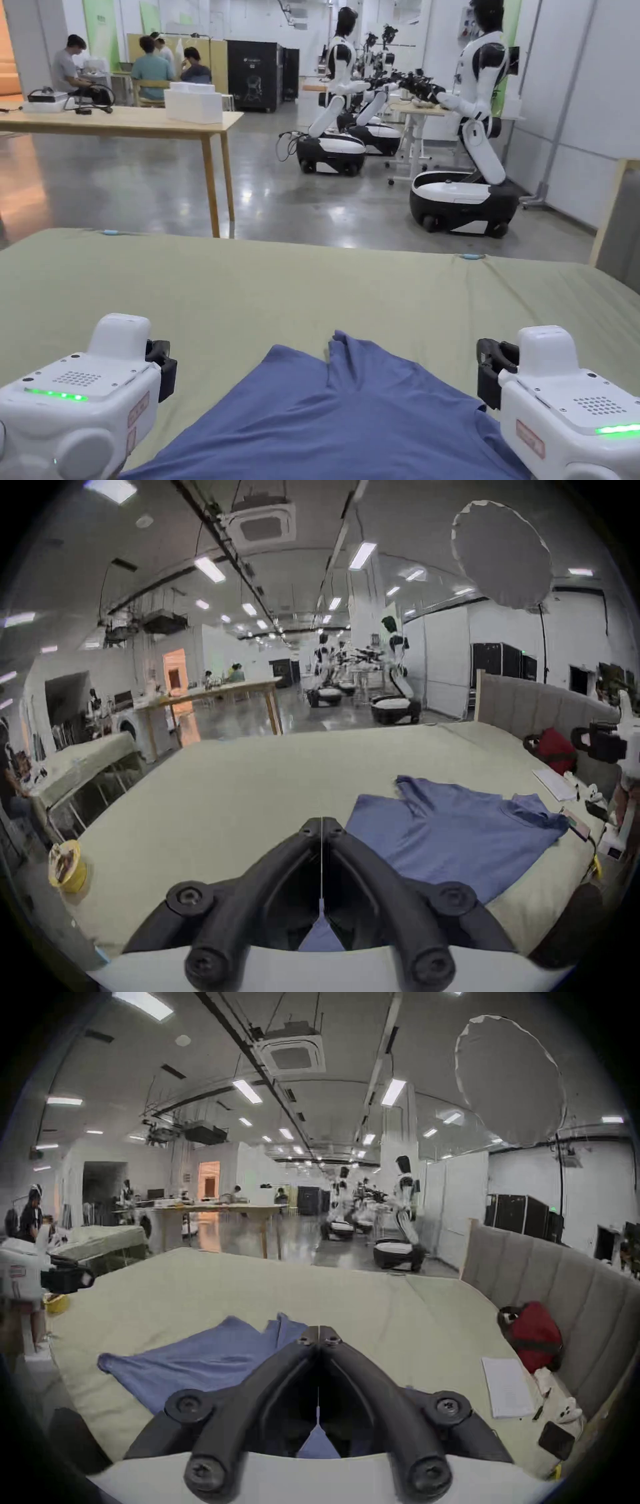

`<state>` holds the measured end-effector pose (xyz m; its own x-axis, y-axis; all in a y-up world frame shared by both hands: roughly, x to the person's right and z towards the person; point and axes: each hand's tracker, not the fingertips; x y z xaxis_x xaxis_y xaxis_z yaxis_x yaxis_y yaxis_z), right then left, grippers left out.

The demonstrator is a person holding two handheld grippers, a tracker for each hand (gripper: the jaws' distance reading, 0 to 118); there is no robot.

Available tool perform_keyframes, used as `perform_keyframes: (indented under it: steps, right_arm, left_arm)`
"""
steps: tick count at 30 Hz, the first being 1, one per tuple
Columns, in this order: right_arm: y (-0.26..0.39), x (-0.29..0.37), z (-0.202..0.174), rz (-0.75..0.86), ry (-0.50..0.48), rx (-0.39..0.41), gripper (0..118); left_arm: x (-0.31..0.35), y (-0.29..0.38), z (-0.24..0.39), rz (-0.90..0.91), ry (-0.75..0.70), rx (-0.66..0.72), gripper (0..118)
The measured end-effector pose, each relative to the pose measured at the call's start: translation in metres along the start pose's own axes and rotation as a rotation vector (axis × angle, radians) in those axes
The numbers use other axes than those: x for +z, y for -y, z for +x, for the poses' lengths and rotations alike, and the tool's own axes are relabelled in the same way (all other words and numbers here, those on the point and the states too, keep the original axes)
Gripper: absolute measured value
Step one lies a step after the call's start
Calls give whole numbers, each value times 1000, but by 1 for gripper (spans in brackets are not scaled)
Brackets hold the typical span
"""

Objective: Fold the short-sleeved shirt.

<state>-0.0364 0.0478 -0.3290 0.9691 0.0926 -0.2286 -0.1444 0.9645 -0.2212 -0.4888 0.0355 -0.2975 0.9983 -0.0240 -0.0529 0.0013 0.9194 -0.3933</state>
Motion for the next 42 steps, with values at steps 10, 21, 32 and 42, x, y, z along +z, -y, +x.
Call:
perform_keyframes:
  steps: [10, 21, 32, 42]
  right_arm:
    - [21, -31, -18, -88, -63, 20, 1]
    - [35, -70, -13, -215, -40, 57, 1]
    - [50, -280, 45, -628, -23, -76, 96]
    - [100, -400, 41, -777, 51, -39, 88]
  left_arm:
    - [-25, 73, -72, -375, -31, 144, 118]
    - [-109, 133, -73, -582, 7, 128, 68]
    - [-55, 73, -56, -392, 66, 163, 0]
    - [-66, 72, -49, -404, 44, 124, 0]
